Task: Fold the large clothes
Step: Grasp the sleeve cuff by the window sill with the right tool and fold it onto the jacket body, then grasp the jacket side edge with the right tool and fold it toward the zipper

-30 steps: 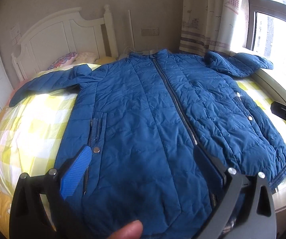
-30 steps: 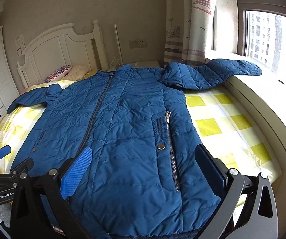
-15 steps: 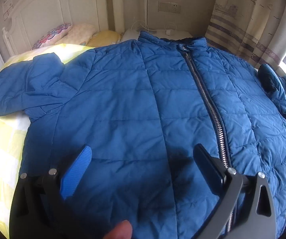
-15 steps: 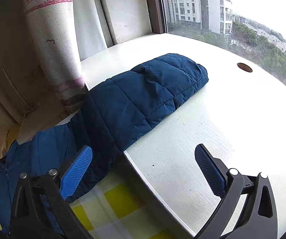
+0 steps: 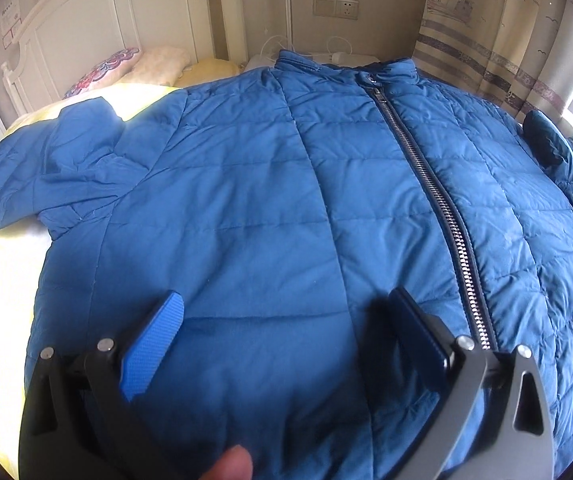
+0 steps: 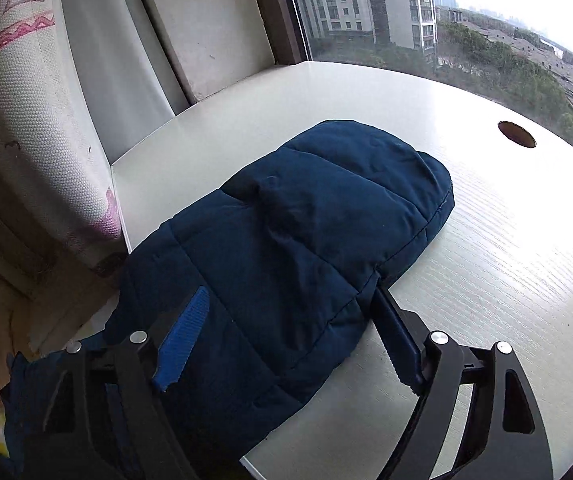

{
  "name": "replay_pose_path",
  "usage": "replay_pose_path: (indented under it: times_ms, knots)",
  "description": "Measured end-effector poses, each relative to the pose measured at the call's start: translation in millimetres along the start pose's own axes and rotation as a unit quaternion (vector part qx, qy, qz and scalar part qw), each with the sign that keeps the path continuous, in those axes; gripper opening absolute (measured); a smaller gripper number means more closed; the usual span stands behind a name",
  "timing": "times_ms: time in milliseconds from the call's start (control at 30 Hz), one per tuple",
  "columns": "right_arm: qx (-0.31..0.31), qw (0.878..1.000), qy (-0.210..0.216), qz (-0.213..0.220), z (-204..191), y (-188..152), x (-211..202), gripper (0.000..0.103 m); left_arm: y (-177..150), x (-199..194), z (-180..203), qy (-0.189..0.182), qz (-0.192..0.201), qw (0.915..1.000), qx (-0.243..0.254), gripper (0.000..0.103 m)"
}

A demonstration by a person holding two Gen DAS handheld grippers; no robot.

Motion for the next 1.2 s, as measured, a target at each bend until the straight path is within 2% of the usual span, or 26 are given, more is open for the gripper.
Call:
replay_pose_path:
  times_ms: [33,67,100,233,367,467,600,667,733,833,900,967,1033,1067,1133,1167,1200]
  knots:
    - [0.007,1.0,0.008,0.005,2.1,0.5,-0.7,0.048,-0.3,0.2,0.2,0.0,0.0,1.0,0.0,0.101]
    - [0.014,1.0,0.023,0.009,2.6,0.7,-1.9,0.034,-0.4,0.6,0.3,0.0,0.0,1.0,0.0,0.101]
    - [0.018,0.999,0.035,0.017,2.5,1.3,-4.2,0.027,-0.5,0.8,0.4,0.001,-0.001,1.0,0.0,0.101]
    - [-0.001,0.997,0.05,0.066,-13.6,4.2,-27.6,0.018,-1.3,0.6,0.7,-0.001,-0.002,1.0,-0.002,0.101]
    - [-0.081,0.982,0.104,0.133,-83.6,-4.6,-84.2,0.015,-2.0,1.2,0.7,-0.001,-0.004,1.0,-0.003,0.101]
    - [-0.18,0.954,0.165,0.177,-165.4,-39.1,-138.2,0.013,-1.4,2.2,0.3,-0.002,-0.008,1.0,-0.006,0.101]
    - [-0.326,0.894,0.236,0.198,-268.0,-132.6,-194.2,0.009,-1.0,2.8,-0.8,-0.006,-0.012,0.9999,-0.005,0.101]
    - [-0.38,0.867,0.265,0.182,-303.3,-184.8,-205.9,0.009,-0.6,3.1,-1.2,-0.011,-0.014,0.9999,-0.001,0.101]
    - [-0.418,0.848,0.286,0.156,-326.2,-230.8,-205.5,0.009,-0.8,3.4,-2.2,-0.015,-0.014,0.9998,0.001,0.101]
    - [-0.47,0.821,0.314,0.074,-340.9,-291.3,-187.0,0.011,-1.3,2.8,-3.0,-0.023,-0.012,0.9997,-0.001,0.101]
    - [-0.483,0.813,0.323,0.041,-334.7,-317.9,-178.2,0.029,-1.5,2.4,-3.7,-0.03,-0.01,0.9995,-0.004,0.101]
    - [-0.477,0.812,0.337,0.015,-320.1,-330.9,-178.0,0.044,-1.4,2.0,-3.5,-0.033,-0.009,0.9994,-0.005,0.101]
    - [-0.447,0.822,0.352,0.024,-297.7,-329.1,-192.6,0.046,-1.5,2.2,-2.8,-0.033,-0.009,0.9994,-0.005,0.101]
    - [-0.42,0.833,0.358,0.036,-282.3,-316.4,-198.1,0.046,-1.4,2.3,-2.5,-0.032,-0.009,0.9994,-0.004,0.101]
    - [-0.333,0.865,0.371,0.063,-242.1,-280.5,-205.8,0.046,-1.4,2.3,-1.5,-0.03,-0.009,0.9995,-0.003,0.101]
    - [-0.281,0.883,0.37,0.069,-221.3,-258.8,-202.3,0.052,-1.5,2.4,-1.1,-0.029,-0.009,0.9995,-0.003,0.101]
    - [-0.23,0.901,0.359,0.075,-197.7,-237.9,-196.3,0.062,-1.3,2.7,-0.6,-0.027,-0.01,0.9996,-0.002,0.101]
Point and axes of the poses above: each gripper's, at about its wrist camera, not at the fingertips, and x roughly the way its jaws point, z to its right, y to its top, the point moved 8 cm from there along x, roughly the way its jaws point, and after that the axes turned 1 degree about -y, right-handed, at the moved point
